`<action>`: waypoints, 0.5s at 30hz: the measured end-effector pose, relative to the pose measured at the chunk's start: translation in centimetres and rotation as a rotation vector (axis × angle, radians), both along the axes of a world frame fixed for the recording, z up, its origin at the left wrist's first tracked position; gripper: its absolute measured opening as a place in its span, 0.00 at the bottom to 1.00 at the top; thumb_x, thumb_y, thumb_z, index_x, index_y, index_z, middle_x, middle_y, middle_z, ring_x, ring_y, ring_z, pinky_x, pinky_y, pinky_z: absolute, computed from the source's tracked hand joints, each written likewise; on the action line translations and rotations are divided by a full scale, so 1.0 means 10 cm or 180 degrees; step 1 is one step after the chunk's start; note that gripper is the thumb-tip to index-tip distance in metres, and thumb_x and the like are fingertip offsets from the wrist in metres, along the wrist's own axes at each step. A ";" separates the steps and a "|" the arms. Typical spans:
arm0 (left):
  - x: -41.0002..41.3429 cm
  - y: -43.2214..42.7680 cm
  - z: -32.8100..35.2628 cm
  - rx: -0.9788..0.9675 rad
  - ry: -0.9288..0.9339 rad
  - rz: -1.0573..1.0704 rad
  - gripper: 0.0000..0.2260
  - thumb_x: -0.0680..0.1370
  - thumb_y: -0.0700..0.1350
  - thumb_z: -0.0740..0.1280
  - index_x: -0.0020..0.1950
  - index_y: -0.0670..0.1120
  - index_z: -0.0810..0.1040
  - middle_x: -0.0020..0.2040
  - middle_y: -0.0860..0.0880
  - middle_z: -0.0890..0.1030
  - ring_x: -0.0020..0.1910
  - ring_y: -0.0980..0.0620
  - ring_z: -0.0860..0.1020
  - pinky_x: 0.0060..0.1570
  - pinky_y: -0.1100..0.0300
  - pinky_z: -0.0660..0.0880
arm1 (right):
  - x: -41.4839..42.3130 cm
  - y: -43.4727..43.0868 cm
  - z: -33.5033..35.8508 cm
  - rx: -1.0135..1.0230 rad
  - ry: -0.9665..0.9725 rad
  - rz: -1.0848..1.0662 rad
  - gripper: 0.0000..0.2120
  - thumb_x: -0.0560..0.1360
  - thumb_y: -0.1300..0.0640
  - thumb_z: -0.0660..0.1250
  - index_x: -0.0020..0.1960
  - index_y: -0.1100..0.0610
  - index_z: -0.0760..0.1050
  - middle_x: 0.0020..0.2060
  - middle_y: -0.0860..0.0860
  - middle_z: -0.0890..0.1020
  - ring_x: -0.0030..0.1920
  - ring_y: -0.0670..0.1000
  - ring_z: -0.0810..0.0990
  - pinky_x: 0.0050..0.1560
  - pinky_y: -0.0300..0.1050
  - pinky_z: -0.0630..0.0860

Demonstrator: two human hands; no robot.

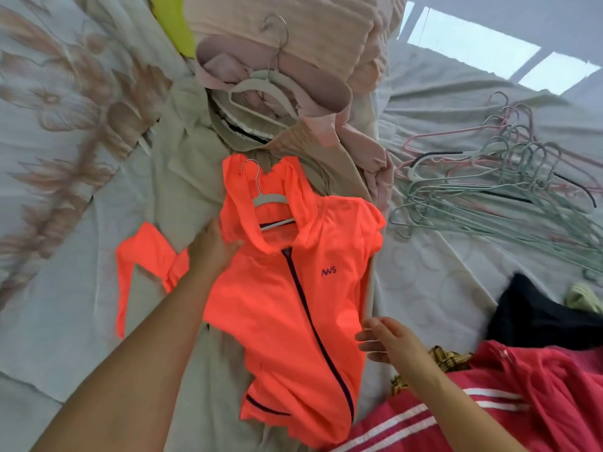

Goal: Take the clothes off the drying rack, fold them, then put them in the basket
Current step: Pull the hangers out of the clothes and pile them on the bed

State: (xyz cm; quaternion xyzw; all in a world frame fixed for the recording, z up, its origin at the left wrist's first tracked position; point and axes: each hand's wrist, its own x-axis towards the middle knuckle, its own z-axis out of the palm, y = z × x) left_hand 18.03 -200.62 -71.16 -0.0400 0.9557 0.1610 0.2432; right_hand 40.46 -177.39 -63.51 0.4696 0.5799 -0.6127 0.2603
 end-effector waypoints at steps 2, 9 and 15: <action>0.01 -0.01 -0.08 -0.0335 -0.0186 -0.0226 0.32 0.72 0.53 0.71 0.69 0.40 0.65 0.66 0.38 0.70 0.66 0.39 0.67 0.62 0.46 0.65 | 0.08 -0.01 0.00 0.0046 0.0017 -0.0018 0.10 0.80 0.57 0.58 0.50 0.61 0.76 0.40 0.55 0.82 0.39 0.51 0.80 0.41 0.41 0.74; 0.34 0.00 0.08 0.1081 -0.0633 -0.0078 0.09 0.73 0.47 0.72 0.44 0.42 0.77 0.41 0.44 0.79 0.47 0.43 0.78 0.34 0.60 0.62 | 0.02 -0.17 0.03 -0.0048 0.0161 -0.0182 0.10 0.80 0.59 0.58 0.47 0.61 0.76 0.37 0.54 0.81 0.37 0.50 0.79 0.35 0.36 0.75; 0.78 0.02 0.81 0.1822 -0.0346 -0.0172 0.28 0.64 0.65 0.62 0.45 0.40 0.80 0.39 0.42 0.82 0.40 0.51 0.77 0.43 0.52 0.72 | -0.44 -0.40 0.12 -0.0017 0.0586 -0.0625 0.06 0.79 0.57 0.60 0.53 0.59 0.72 0.47 0.55 0.77 0.41 0.51 0.78 0.34 0.38 0.77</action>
